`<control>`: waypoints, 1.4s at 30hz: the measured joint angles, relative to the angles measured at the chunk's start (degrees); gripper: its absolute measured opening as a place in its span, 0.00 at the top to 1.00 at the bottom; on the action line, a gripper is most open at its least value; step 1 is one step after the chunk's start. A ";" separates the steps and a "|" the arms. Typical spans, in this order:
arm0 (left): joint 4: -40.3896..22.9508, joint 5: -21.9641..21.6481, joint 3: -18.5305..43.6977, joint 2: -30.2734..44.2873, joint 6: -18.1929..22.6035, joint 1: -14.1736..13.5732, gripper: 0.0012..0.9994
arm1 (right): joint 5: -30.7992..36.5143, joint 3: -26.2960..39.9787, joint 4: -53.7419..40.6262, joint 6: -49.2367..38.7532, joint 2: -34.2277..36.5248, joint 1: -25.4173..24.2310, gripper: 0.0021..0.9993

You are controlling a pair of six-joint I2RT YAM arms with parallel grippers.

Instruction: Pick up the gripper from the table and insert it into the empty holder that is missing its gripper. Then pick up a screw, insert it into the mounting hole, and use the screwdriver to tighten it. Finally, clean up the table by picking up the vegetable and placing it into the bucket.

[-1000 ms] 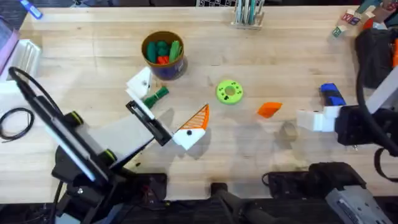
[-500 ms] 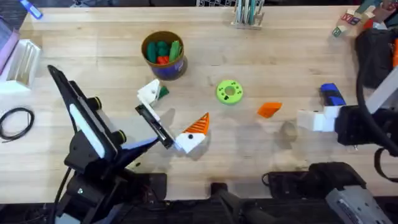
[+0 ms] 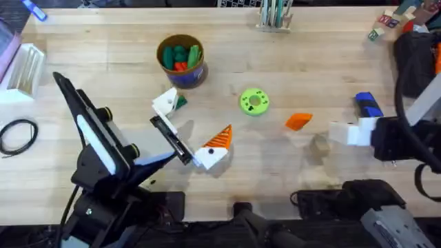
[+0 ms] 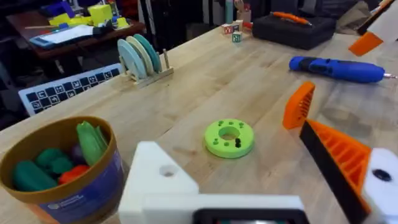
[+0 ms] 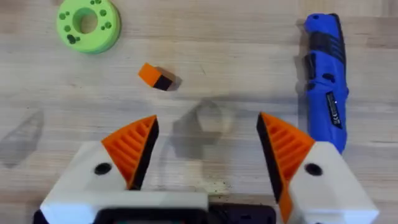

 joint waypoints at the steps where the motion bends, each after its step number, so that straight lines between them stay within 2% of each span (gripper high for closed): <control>1: 0.00 0.00 0.01 0.00 0.00 0.00 0.01 | 0.00 0.00 0.02 0.00 0.02 0.00 0.03; 5: 0.00 0.00 -0.01 0.00 0.00 0.00 0.01 | 0.66 0.00 0.00 -0.15 0.00 0.00 0.03; 13: 0.02 0.23 0.00 0.00 -0.22 0.00 0.01 | 6.44 0.00 -0.25 -1.40 0.01 0.00 0.03; 19: 0.02 2.93 0.01 0.00 -0.51 0.00 0.01 | 7.06 0.00 2.42 -1.58 0.01 0.00 0.03; 23: 0.02 3.95 -0.01 0.00 -0.66 0.00 0.01 | 1.77 0.00 12.27 -1.41 0.00 -0.01 0.03; 26: 0.02 4.44 0.00 0.00 -0.82 0.00 0.01 | -3.28 0.02 14.03 -1.31 0.02 0.00 0.03; 31: 0.02 4.63 0.01 0.00 -2.00 0.00 0.01 | -6.20 0.03 17.46 -1.78 0.44 0.00 0.03; 34: 0.00 4.63 -0.01 0.00 -2.54 0.00 0.01 | -6.86 0.16 15.10 -4.55 3.57 0.02 0.03; 38: 0.00 4.63 0.00 0.00 -3.28 0.00 0.01 | -6.91 2.20 8.23 -10.07 13.12 1.76 0.03; 42: 0.00 4.63 0.01 0.00 -5.32 0.00 0.01 | -6.67 6.13 5.33 -16.57 22.59 4.64 0.03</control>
